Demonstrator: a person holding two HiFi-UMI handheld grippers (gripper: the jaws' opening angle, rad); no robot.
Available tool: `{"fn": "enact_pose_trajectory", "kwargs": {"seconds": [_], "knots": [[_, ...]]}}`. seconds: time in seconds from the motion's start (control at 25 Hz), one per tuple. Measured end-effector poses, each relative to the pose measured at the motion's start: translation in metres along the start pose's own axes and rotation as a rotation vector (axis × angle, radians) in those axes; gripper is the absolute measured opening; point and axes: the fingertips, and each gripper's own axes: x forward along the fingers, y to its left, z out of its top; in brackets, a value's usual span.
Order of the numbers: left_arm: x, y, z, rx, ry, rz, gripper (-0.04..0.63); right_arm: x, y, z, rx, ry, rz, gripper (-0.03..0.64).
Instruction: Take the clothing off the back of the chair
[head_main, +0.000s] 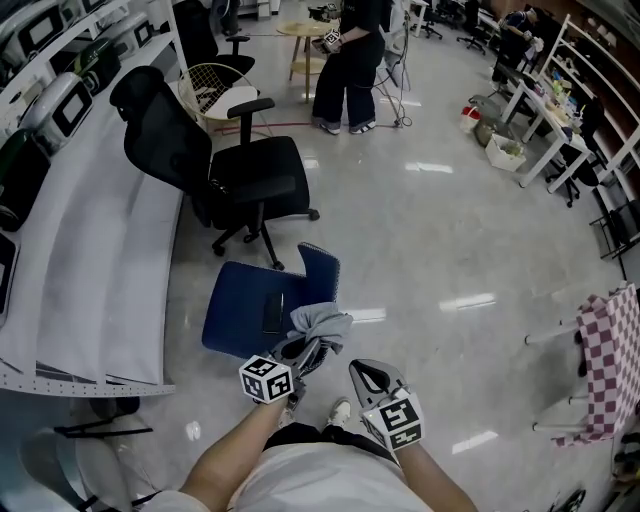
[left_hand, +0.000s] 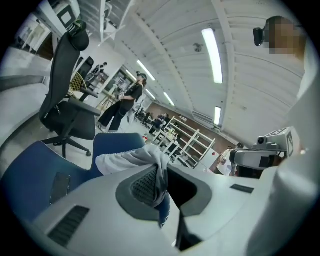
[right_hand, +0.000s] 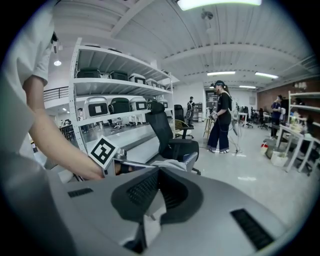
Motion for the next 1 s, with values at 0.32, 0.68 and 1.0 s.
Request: {"fn": "enact_pose_trajectory", "kwargs": {"seconds": [0.32, 0.68, 1.0], "knots": [[-0.023, -0.038, 0.016, -0.014, -0.122, -0.014, 0.034, -0.011, 0.011, -0.002, -0.023, -0.033, 0.064, 0.017], [-0.056, -0.075, 0.016, -0.012, -0.212, 0.057, 0.034, -0.019, 0.032, -0.013, -0.034, -0.064, 0.198, 0.017], [-0.073, -0.095, 0.012, -0.019, -0.255, 0.076, 0.034, -0.027, 0.050, -0.020, -0.034, -0.073, 0.246, 0.017]]}}
